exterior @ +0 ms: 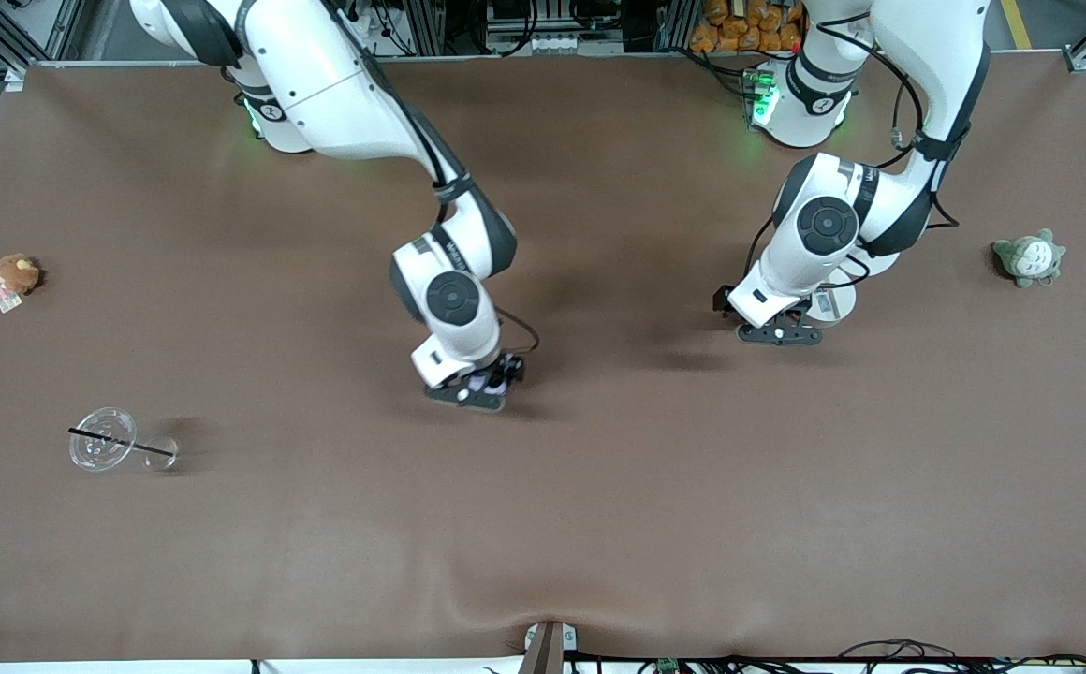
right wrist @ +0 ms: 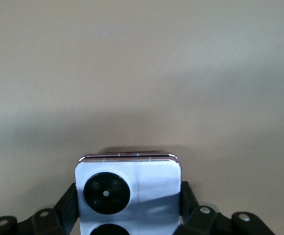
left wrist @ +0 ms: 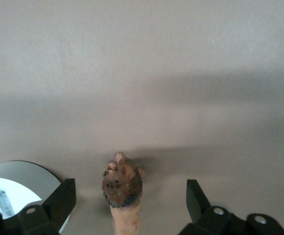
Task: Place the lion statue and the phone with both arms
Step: 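Set the lion beside the paper cup while the right gripper carries the phone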
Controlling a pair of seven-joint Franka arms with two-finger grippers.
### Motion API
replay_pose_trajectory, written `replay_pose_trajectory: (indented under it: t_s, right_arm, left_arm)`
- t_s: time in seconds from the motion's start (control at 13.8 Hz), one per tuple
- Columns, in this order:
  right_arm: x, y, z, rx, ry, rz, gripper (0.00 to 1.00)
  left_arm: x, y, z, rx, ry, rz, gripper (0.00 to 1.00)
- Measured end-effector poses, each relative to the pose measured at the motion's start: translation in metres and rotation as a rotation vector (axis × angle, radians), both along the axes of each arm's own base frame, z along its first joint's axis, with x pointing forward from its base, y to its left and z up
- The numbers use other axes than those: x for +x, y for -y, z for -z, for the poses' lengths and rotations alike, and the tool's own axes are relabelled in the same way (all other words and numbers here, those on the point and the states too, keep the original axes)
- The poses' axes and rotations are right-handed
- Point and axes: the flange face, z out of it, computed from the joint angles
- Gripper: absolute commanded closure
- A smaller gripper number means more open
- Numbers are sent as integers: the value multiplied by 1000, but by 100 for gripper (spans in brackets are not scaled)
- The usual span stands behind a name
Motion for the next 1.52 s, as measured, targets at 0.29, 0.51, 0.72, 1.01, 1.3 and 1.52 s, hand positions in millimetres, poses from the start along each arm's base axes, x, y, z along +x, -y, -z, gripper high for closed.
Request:
replay_pose_trajectory:
  t_s: [0.29, 0.51, 0.72, 1.01, 1.3, 1.52]
  right_arm:
    - [84, 121, -59, -99, 94, -21, 90]
    - [136, 253, -80, -94, 108, -7, 88]
    - [152, 346, -71, -41, 86, -34, 88]
    - [154, 388, -24, 2, 61, -53, 88]
    - [152, 401, 7, -6, 38, -136, 81]
    - [154, 418, 5, -9, 45, -161, 81]
  left_arm:
    - [41, 8, -74, 42, -54, -18, 0]
    - [78, -13, -147, 35, -12, -67, 0]
    - [107, -68, -213, 20, 36, -84, 0]
    - [121, -129, -292, 0, 94, -167, 0]
    - [110, -154, -348, -91, 27, -262, 0]
    - [96, -159, -378, -98, 47, -203, 0]
